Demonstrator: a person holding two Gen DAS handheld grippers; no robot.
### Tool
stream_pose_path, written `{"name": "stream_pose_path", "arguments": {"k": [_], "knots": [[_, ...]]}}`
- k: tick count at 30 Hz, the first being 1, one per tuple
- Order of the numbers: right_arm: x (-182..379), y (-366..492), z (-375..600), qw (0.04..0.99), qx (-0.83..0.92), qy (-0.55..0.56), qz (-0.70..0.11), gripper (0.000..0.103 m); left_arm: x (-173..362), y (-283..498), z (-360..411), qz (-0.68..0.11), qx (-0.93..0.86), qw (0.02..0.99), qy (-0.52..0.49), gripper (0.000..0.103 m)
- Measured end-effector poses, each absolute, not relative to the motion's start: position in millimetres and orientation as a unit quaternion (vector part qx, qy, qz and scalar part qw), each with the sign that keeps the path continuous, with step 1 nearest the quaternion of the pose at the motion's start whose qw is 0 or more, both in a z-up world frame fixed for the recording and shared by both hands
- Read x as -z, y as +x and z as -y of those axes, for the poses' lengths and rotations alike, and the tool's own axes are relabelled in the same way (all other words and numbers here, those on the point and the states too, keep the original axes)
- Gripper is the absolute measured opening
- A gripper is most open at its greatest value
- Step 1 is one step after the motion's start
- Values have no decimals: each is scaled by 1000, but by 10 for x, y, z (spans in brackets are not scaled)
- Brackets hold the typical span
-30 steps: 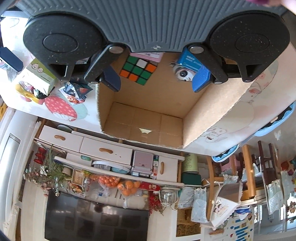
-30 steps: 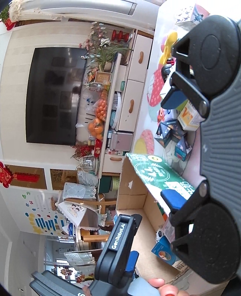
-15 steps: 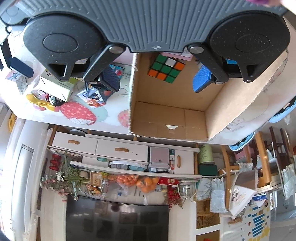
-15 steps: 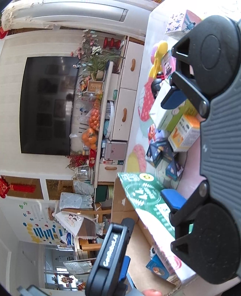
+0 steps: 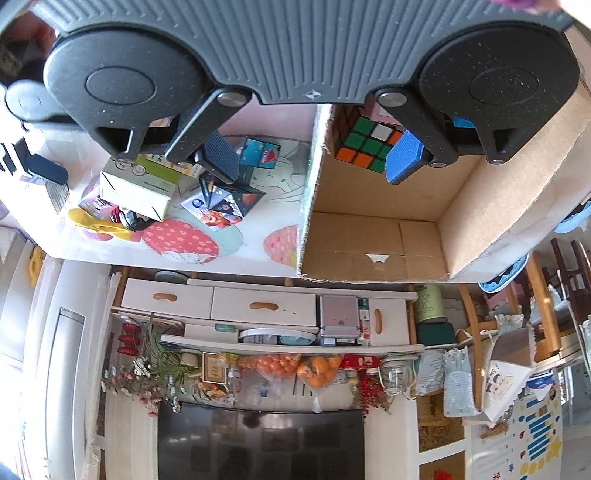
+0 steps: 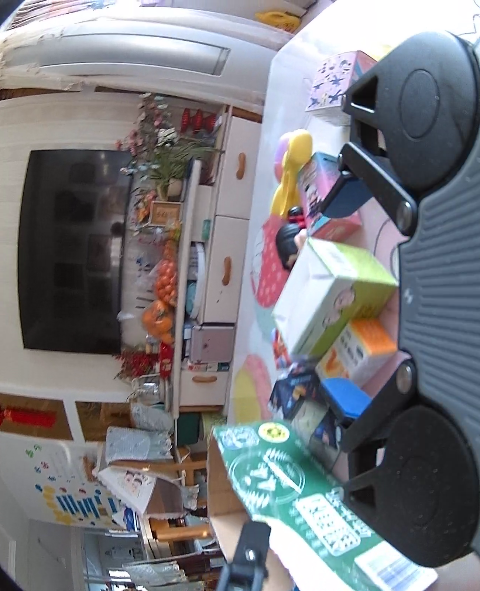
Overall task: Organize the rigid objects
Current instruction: 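Withdraw both open tools from the cardboard box back over the table, then grasp the white-and-green carton with the right tool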
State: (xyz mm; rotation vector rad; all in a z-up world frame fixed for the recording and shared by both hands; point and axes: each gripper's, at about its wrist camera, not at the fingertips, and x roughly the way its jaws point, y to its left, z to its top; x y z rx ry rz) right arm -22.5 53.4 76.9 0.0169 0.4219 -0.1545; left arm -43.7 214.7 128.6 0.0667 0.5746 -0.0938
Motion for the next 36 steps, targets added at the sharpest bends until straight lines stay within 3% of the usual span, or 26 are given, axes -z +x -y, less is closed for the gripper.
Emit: {"name": "stream_pose_path", "arguments": {"k": [7, 15, 20, 21, 25, 36], "knots": [[-658, -16, -257, 973, 58, 14, -224, 102, -1262, -441, -2167, -285, 67, 955, 50, 103], [-561, 202, -24, 972, 10, 47, -231, 100, -1211, -395, -2158, -296, 84, 950, 60, 103], [-551, 274, 27, 970, -38, 56, -235, 82, -1180, -402, -2134, -294, 80, 950, 75, 103], [-551, 277, 26, 969, -49, 57, -236, 73, -1178, -411, -2156, -293, 79, 950, 75, 103], [-557, 264, -28, 966, -68, 35, -248, 56, -1191, -405, -2190, -290, 76, 952, 62, 103], [-609, -38, -139, 945, -154, 81, -278, 51, -1157, -405, -2170, -283, 60, 955, 61, 103]]}}
